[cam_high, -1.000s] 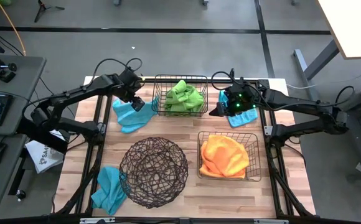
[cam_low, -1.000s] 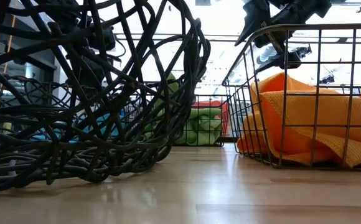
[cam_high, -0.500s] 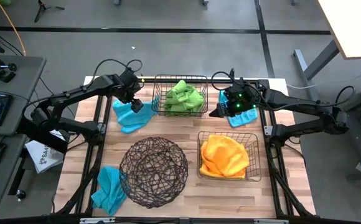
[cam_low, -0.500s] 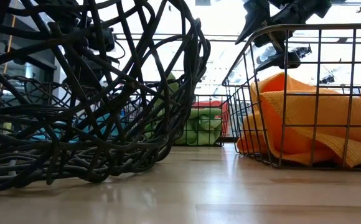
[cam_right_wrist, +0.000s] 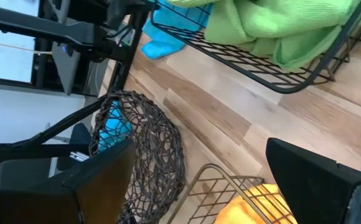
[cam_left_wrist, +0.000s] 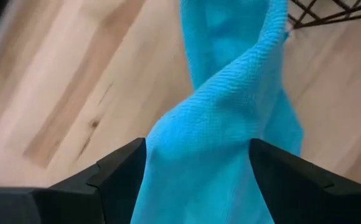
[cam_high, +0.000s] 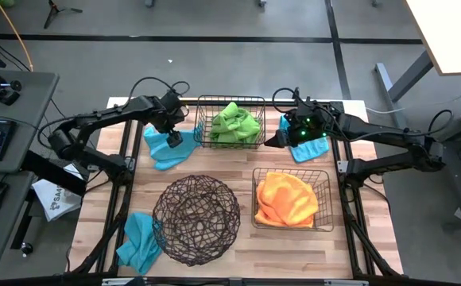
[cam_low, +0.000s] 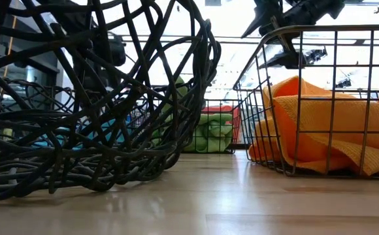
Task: Sort microfiber towel by color & place in baskets
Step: Put the top left blue towel into the bottom wire basket
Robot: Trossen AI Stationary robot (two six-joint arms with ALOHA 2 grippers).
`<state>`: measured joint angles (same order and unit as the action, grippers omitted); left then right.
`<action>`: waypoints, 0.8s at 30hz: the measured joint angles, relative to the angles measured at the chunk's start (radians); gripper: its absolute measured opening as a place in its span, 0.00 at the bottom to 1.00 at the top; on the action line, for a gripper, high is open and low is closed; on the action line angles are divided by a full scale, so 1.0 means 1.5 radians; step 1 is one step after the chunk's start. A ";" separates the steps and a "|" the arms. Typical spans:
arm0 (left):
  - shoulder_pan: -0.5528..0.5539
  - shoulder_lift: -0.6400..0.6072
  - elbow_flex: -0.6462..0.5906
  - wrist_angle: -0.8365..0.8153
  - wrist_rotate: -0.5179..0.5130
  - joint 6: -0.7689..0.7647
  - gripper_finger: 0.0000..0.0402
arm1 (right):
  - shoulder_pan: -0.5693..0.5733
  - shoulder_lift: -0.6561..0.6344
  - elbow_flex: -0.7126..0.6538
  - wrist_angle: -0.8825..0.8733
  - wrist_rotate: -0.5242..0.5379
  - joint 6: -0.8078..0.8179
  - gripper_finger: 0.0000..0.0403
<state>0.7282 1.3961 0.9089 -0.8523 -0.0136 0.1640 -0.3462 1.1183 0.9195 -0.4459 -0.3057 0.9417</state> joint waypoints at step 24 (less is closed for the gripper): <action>-0.006 -0.008 0.000 0.060 -0.036 0.026 0.02 | 0.000 0.000 0.000 0.002 -0.001 -0.001 0.89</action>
<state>0.7198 1.3837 0.9089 -0.7616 -0.0672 0.2037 -0.3462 1.1183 0.9195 -0.4423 -0.3077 0.9409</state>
